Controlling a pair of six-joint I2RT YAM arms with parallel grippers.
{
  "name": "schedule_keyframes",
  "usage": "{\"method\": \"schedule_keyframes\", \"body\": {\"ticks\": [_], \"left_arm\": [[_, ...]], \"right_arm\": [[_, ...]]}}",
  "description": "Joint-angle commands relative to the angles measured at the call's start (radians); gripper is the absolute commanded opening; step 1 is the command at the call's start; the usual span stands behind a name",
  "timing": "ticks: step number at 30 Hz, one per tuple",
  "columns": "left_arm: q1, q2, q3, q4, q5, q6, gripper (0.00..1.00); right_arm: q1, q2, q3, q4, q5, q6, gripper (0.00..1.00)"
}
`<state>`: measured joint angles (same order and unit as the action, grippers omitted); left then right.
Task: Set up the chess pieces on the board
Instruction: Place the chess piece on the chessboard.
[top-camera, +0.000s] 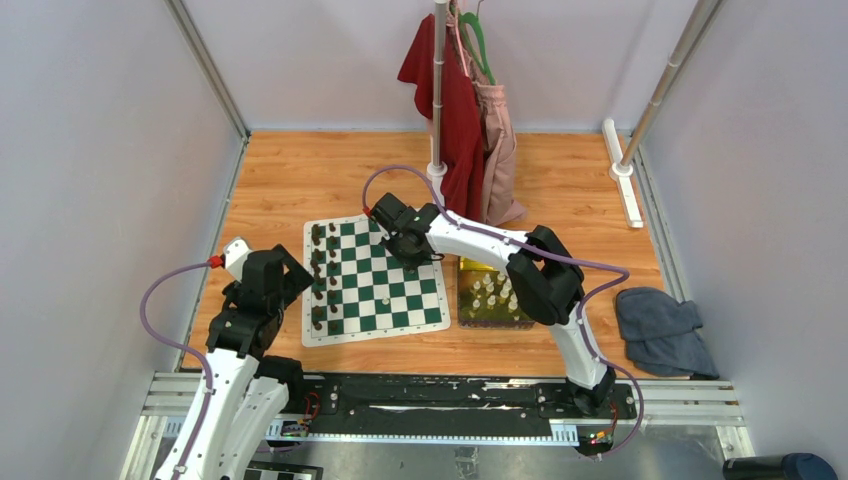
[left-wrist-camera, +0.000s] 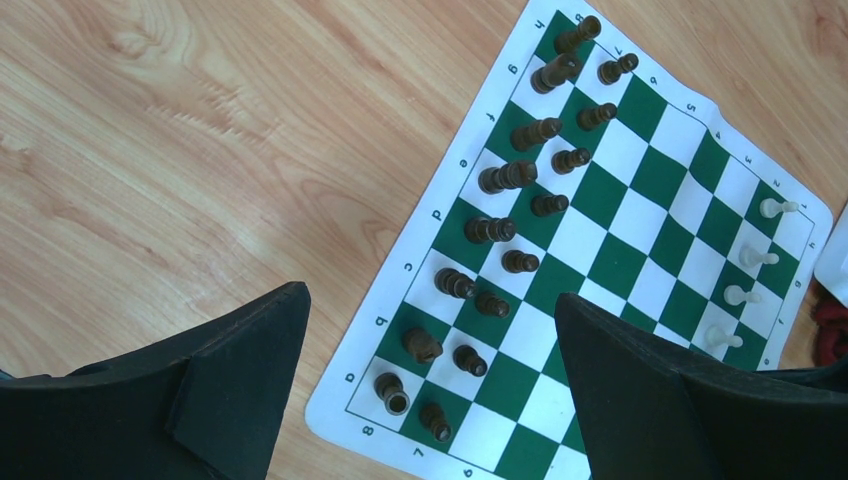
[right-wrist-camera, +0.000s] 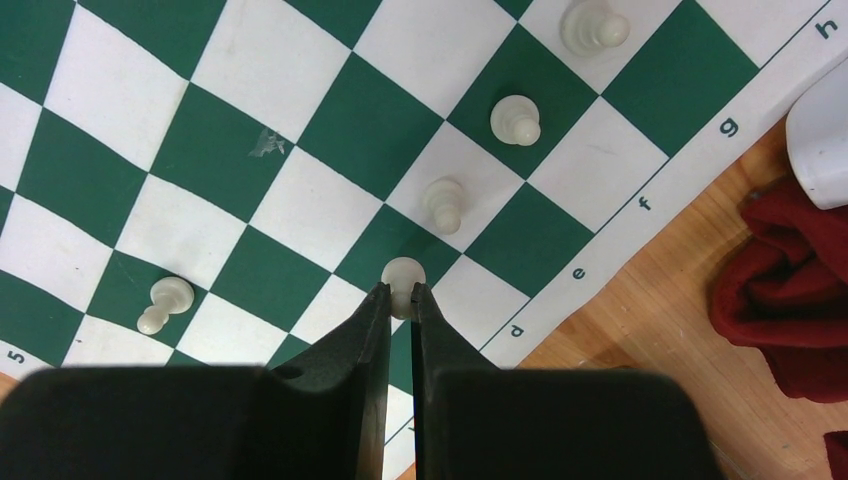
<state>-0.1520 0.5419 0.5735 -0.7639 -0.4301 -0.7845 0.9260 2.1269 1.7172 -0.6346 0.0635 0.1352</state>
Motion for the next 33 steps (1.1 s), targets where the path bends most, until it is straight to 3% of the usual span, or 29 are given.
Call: {"method": "schedule_keyframes", "body": {"ticks": [1,33], "left_arm": [[0.005,0.004,-0.008,0.012,-0.015,0.008,1.00],[0.005,0.002,-0.012,0.016,-0.012,0.007,1.00]], "right_arm": [[-0.008,-0.007,-0.006,-0.005,-0.008,0.008,0.00],[-0.007,0.031,-0.025,0.011,-0.036,0.024,0.00]]}}
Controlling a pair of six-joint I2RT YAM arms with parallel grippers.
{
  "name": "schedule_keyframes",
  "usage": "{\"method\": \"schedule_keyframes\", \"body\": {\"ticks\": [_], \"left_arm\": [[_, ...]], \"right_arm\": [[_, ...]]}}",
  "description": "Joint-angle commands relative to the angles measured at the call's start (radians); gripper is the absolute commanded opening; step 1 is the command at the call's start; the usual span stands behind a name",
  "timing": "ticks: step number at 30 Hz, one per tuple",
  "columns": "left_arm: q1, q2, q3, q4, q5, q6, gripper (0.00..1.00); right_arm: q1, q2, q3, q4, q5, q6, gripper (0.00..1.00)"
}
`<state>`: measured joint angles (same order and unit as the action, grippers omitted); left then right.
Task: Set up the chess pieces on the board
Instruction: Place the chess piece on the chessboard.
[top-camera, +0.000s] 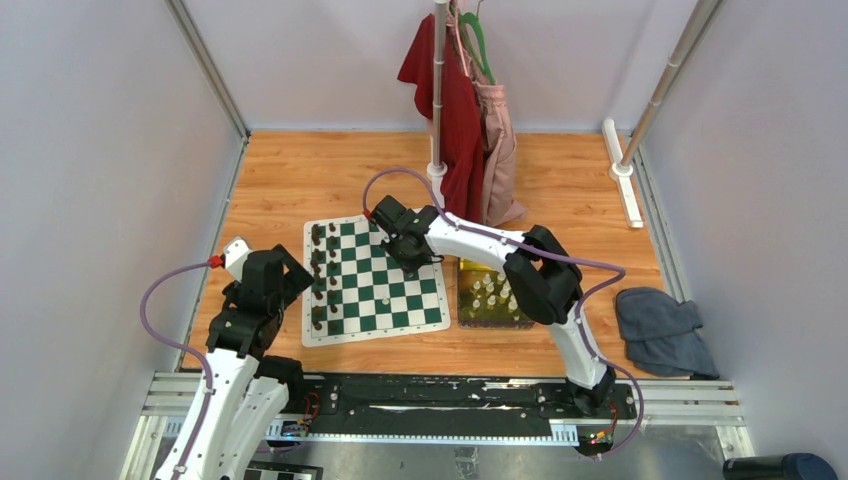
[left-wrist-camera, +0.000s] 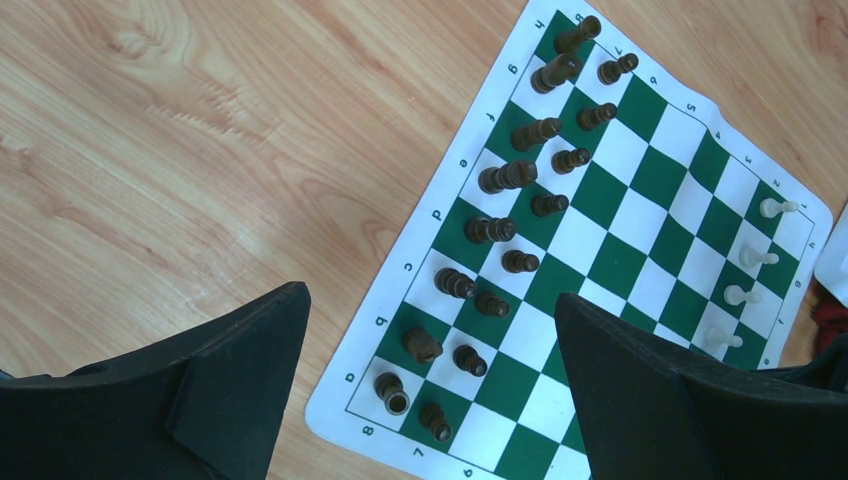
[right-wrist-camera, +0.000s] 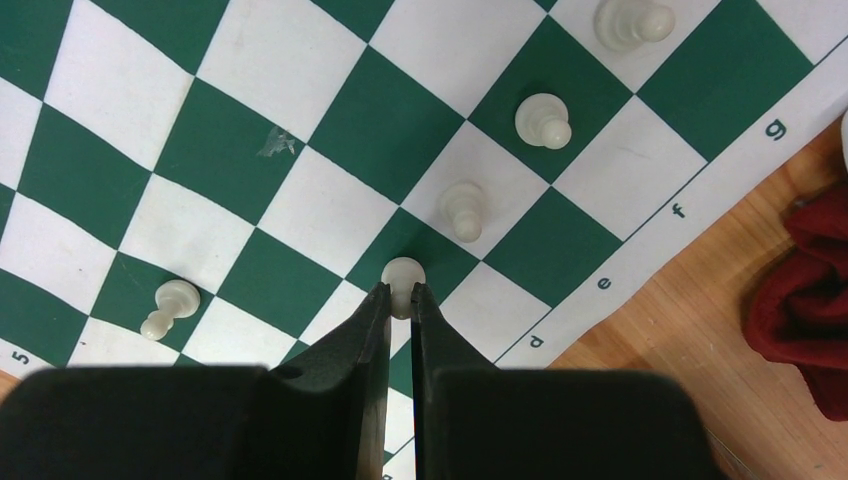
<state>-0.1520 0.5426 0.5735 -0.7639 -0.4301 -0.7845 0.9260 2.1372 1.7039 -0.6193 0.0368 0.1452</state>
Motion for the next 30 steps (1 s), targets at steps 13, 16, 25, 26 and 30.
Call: {"method": "schedule_keyframes", "body": {"ticks": [13,16,25,26,30], "left_arm": [[0.005,0.002,-0.015,0.019,-0.013,0.008,1.00],[0.005,0.002,-0.014,0.019,-0.013,0.008,1.00],[0.005,0.000,-0.014,0.020,-0.012,0.008,1.00],[0.005,0.000,-0.013,0.019,-0.012,0.009,1.00],[0.005,-0.001,-0.013,0.019,-0.011,0.008,1.00]], "right_arm": [[-0.007,0.030,-0.009,-0.005,-0.013,0.012,0.02],[-0.007,0.030,-0.007,-0.006,-0.011,0.012,0.12],[-0.008,0.029,0.009,-0.013,-0.006,0.009,0.36],[-0.007,0.029,0.012,-0.014,-0.006,0.009,0.36],[-0.006,0.025,0.023,-0.026,-0.002,0.006,0.37]]}}
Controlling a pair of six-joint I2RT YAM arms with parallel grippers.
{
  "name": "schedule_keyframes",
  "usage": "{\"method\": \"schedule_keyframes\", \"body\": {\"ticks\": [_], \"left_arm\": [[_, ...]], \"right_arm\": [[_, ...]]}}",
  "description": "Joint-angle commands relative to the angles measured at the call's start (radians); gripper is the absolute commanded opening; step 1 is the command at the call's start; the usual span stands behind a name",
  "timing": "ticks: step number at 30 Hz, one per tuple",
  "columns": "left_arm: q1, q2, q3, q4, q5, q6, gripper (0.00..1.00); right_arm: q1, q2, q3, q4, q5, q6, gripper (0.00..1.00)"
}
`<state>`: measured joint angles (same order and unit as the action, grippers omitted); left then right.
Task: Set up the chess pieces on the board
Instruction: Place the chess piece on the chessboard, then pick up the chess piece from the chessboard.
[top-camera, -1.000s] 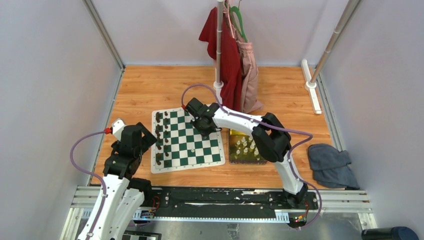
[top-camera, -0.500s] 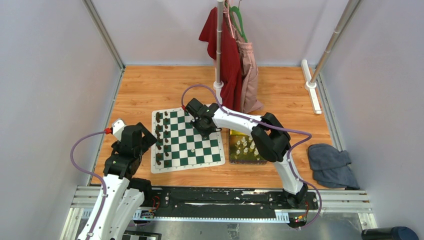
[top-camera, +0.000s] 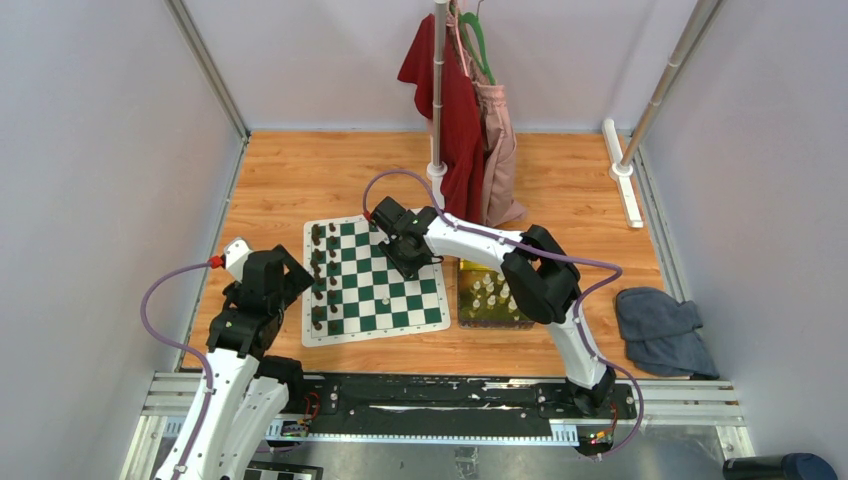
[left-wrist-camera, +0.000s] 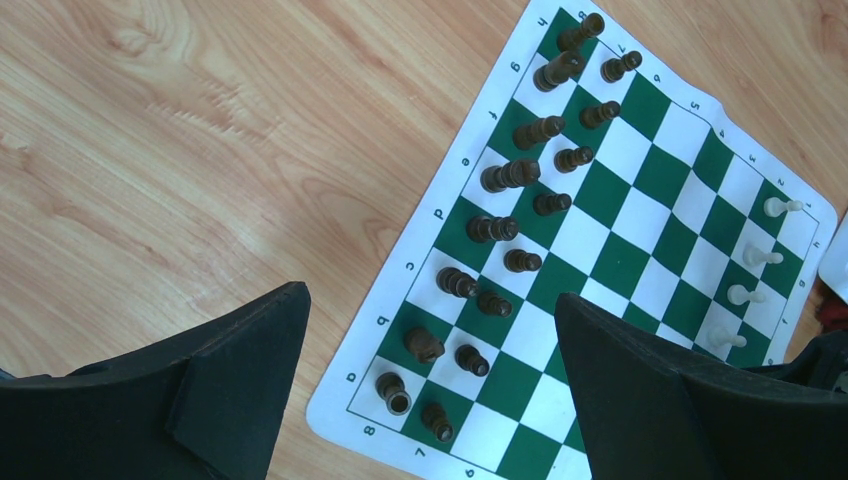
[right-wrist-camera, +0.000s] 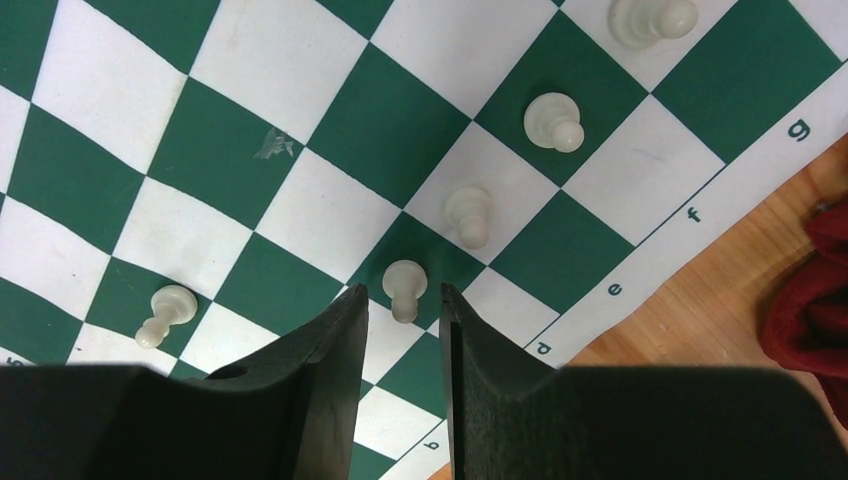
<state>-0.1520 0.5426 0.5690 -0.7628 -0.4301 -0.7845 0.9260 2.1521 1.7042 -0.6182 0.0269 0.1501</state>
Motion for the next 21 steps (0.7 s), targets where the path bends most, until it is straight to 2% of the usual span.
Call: {"method": "schedule_keyframes", "body": {"ticks": [1,14,21], "left_arm": [[0.005,-0.003,-0.008,0.018,-0.010,0.008,1.00],[0.005,-0.011,-0.003,0.011,-0.012,0.008,1.00],[0.005,-0.043,-0.010,0.013,-0.013,0.002,1.00]], "right_arm": [[-0.006,0.008,0.027,-0.029,0.009,0.000,0.37],[0.028,-0.065,0.042,-0.075,0.094,-0.028,0.42],[0.078,-0.131,0.027,-0.106,0.129,-0.036,0.49]]}}
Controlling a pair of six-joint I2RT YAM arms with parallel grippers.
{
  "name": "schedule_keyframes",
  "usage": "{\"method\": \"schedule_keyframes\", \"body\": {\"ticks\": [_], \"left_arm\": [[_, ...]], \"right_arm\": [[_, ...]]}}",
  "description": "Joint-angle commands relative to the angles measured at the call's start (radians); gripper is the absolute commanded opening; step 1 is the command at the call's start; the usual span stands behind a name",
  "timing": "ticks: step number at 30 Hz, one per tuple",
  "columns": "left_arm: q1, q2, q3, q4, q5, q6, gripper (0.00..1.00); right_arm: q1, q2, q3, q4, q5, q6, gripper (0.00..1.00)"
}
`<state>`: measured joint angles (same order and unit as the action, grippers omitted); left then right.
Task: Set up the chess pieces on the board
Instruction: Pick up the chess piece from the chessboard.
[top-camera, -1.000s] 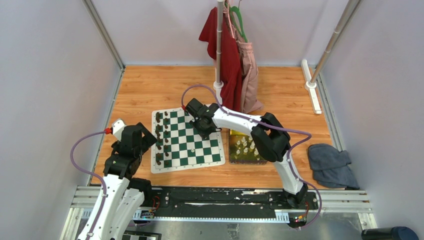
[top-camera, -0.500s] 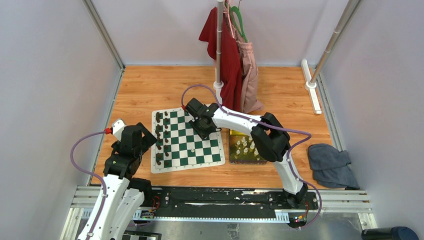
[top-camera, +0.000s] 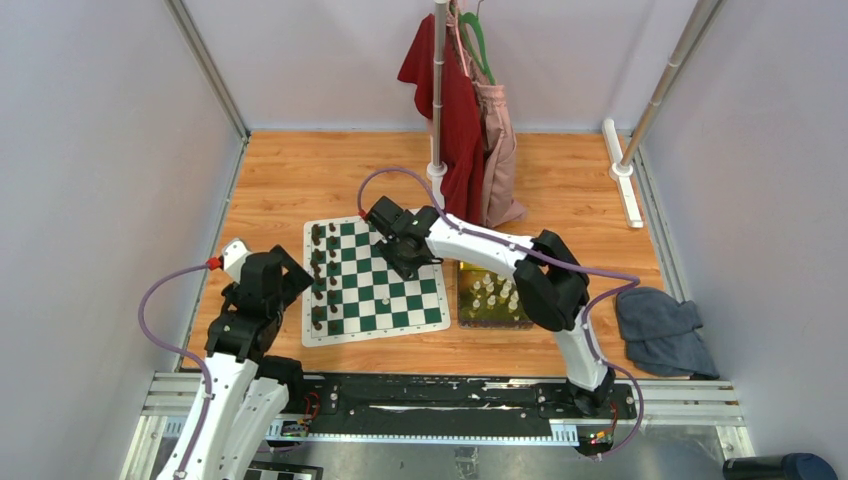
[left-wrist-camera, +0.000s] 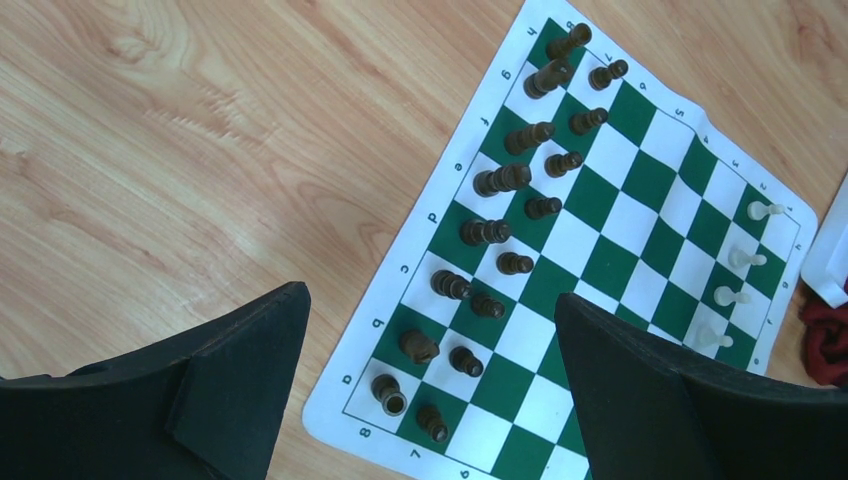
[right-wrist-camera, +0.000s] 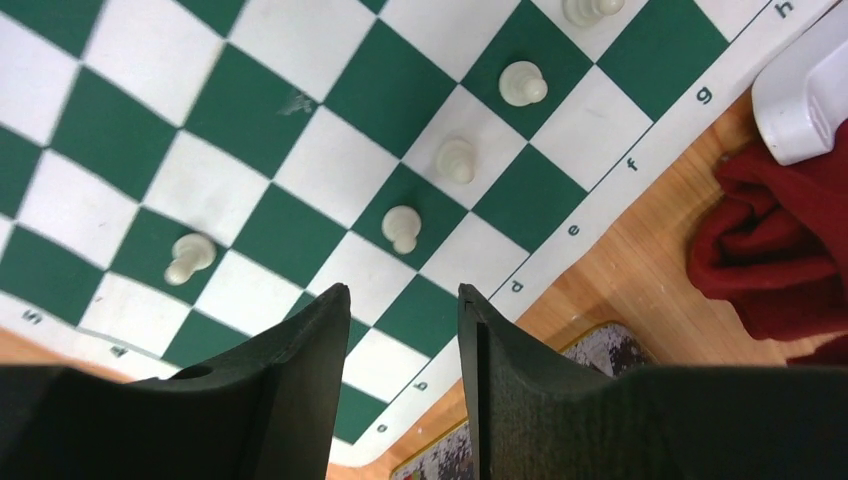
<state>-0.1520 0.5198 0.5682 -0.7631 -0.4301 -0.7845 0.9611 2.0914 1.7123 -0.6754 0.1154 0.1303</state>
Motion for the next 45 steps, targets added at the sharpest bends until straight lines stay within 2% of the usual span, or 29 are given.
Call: {"method": "schedule_keyframes", "body": {"ticks": [1,8,14,45], "left_arm": [[0.005,-0.022,-0.010,0.013,-0.013,0.002,1.00],[0.005,-0.025,-0.012,0.014,-0.011,0.001,1.00],[0.005,-0.028,-0.011,0.015,-0.011,0.002,1.00],[0.005,-0.012,-0.011,0.021,-0.006,0.009,1.00]], "right_arm": [[0.054,-0.079,0.018,-0.051,0.041,-0.017,0.50],[0.135,-0.092,0.006,-0.050,0.030,-0.021,0.51],[0.172,-0.085,-0.023,0.008,-0.043,-0.018,0.51],[0.135,0.043,-0.028,0.095,-0.153,-0.041,0.47]]}}
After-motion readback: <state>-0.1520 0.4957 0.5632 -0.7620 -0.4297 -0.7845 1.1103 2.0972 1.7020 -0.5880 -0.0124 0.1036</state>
